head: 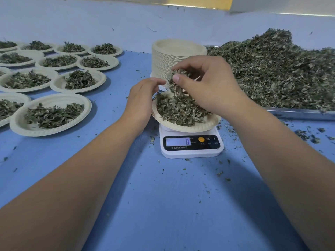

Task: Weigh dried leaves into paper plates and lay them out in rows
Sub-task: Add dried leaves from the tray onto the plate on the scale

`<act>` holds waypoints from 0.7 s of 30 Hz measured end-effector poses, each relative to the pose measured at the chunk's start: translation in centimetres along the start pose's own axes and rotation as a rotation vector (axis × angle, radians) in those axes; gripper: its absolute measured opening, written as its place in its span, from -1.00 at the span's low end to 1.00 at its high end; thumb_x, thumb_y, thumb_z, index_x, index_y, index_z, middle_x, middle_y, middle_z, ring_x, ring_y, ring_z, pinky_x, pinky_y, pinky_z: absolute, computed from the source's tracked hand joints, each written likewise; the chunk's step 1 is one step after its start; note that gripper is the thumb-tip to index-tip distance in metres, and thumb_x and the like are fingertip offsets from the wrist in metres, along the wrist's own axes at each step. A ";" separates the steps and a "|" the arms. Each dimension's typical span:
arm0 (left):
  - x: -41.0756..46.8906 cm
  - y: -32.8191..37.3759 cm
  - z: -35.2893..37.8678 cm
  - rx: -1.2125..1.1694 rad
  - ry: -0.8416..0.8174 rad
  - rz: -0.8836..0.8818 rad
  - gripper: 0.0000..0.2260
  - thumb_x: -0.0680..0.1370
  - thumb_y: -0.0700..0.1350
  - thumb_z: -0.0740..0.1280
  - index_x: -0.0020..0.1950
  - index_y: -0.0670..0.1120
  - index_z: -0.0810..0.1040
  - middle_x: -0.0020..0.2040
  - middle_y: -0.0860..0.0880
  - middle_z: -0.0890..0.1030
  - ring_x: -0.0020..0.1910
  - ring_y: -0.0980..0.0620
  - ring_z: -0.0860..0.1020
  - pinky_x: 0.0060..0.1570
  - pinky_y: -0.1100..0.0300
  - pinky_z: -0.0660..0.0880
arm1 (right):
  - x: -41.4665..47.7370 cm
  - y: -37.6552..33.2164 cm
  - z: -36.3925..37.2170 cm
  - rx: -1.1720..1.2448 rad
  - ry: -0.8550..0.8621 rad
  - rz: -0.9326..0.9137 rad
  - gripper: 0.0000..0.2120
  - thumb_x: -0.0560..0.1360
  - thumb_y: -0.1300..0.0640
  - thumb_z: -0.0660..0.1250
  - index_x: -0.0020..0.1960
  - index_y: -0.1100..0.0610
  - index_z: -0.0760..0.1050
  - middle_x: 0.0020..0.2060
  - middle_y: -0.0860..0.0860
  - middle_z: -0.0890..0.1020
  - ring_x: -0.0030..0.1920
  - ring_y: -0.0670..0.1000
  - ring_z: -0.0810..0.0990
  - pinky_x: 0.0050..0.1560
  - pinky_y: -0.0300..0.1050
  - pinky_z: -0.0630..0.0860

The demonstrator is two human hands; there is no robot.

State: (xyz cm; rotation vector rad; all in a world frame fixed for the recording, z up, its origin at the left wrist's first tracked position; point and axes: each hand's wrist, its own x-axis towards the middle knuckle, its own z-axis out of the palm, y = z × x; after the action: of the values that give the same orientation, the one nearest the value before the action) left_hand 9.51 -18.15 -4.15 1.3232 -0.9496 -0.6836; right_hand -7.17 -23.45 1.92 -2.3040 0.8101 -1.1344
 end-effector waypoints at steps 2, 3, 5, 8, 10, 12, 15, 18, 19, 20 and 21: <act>0.1 -0.1 0.0 0.012 0.007 0.000 -0.73 0.43 0.13 0.23 -0.14 0.23 0.74 0.05 0.16 0.72 0.15 0.26 0.62 0.21 0.19 0.48 | 0.1 0.0 -0.1 0.027 0.020 0.009 -0.87 0.50 0.06 0.48 0.05 -0.04 0.70 -0.32 -0.29 0.60 -0.28 -0.26 0.54 -0.14 -0.33 0.45; 0.2 -0.1 0.1 0.013 0.008 -0.001 -0.73 0.44 0.11 0.22 -0.14 0.23 0.74 0.04 0.19 0.72 0.14 0.28 0.62 0.17 0.23 0.46 | 0.2 -0.1 -0.2 0.042 0.032 0.014 -0.87 0.50 0.06 0.48 0.05 -0.04 0.70 -0.32 -0.28 0.60 -0.29 -0.23 0.53 -0.14 -0.32 0.44; 0.2 -0.1 0.1 0.014 0.009 -0.013 -0.72 0.44 0.09 0.21 -0.14 0.23 0.74 0.06 0.20 0.72 0.14 0.31 0.61 0.13 0.26 0.44 | 0.3 -0.1 -0.5 0.053 0.059 0.021 -0.87 0.50 0.06 0.48 0.04 -0.03 0.70 -0.31 -0.23 0.62 -0.29 -0.19 0.51 -0.15 -0.30 0.44; 0.1 0.1 0.2 0.027 0.007 -0.022 -0.71 0.44 0.10 0.22 -0.11 0.20 0.75 0.13 0.17 0.70 0.15 0.31 0.60 0.11 0.26 0.42 | 0.2 0.0 -1.0 0.140 0.107 0.053 -0.89 0.51 0.10 0.48 0.03 0.00 0.70 -0.24 -0.07 0.69 -0.27 -0.12 0.54 -0.17 -0.17 0.50; 0.0 0.3 0.2 0.032 0.015 -0.037 -0.69 0.42 0.12 0.23 -0.07 0.16 0.76 0.23 0.12 0.66 0.18 0.31 0.59 0.09 0.27 0.39 | 0.0 0.3 -1.5 0.261 0.144 0.110 -0.91 0.52 0.16 0.48 0.01 0.01 0.68 -0.28 -0.07 0.69 -0.30 -0.11 0.56 -0.20 -0.15 0.53; -0.1 0.4 0.3 0.031 0.026 -0.049 -0.67 0.41 0.12 0.22 -0.05 0.14 0.76 0.31 0.10 0.62 0.22 0.29 0.58 0.13 0.26 0.37 | 0.0 0.6 -2.1 0.367 0.188 0.159 -0.90 0.53 0.21 0.47 0.02 0.05 0.67 -0.31 -0.11 0.67 -0.30 -0.14 0.59 -0.21 -0.23 0.54; -0.3 0.5 0.4 0.039 0.029 -0.047 -0.66 0.42 0.12 0.21 -0.05 0.11 0.76 0.35 0.12 0.56 0.26 0.25 0.56 0.33 0.16 0.37 | 0.2 1.2 -3.1 0.385 0.253 0.164 -0.90 0.53 0.21 0.47 0.03 0.08 0.68 -0.26 -0.12 0.70 -0.23 -0.16 0.63 -0.16 -0.26 0.55; -0.4 0.4 0.7 0.048 0.035 -0.056 -0.66 0.44 0.13 0.19 -0.08 0.16 0.76 0.38 0.07 0.57 0.25 0.23 0.56 0.42 0.07 0.38 | 0.6 3.2 -5.0 0.270 0.373 0.162 -0.90 0.52 0.14 0.47 0.03 0.04 0.68 -0.32 -0.22 0.65 -0.28 -0.20 0.57 -0.23 -0.28 0.51; -0.4 0.4 0.7 0.047 0.045 -0.061 -0.66 0.43 0.14 0.19 -0.08 0.16 0.76 0.37 0.05 0.58 0.25 0.22 0.56 0.43 0.04 0.38 | 0.7 4.3 -5.8 0.214 0.430 0.185 -0.89 0.52 0.10 0.46 0.04 0.02 0.68 -0.30 -0.22 0.63 -0.27 -0.18 0.56 -0.22 -0.23 0.52; -0.4 0.4 0.7 0.043 0.061 -0.069 -0.66 0.42 0.14 0.20 -0.07 0.15 0.76 0.35 0.05 0.59 0.26 0.21 0.55 0.42 0.04 0.38 | 0.7 5.4 -6.5 0.116 0.470 0.223 -0.88 0.53 0.07 0.45 0.06 0.00 0.68 -0.25 -0.20 0.63 -0.23 -0.15 0.58 -0.16 -0.17 0.57; -0.4 0.4 0.8 0.033 0.074 -0.078 -0.65 0.40 0.14 0.21 -0.05 0.14 0.76 0.33 0.06 0.60 0.26 0.20 0.55 0.41 0.06 0.39 | 0.5 6.6 -7.3 -0.024 0.467 0.271 -0.87 0.55 0.04 0.42 0.09 -0.02 0.66 -0.18 -0.18 0.64 -0.17 -0.13 0.60 -0.06 -0.10 0.62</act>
State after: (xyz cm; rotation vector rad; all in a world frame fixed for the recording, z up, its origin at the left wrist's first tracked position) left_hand 8.61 -18.17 -3.88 1.4115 -0.8568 -0.6761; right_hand -14.89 -29.55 2.25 -1.8883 1.2654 -1.5578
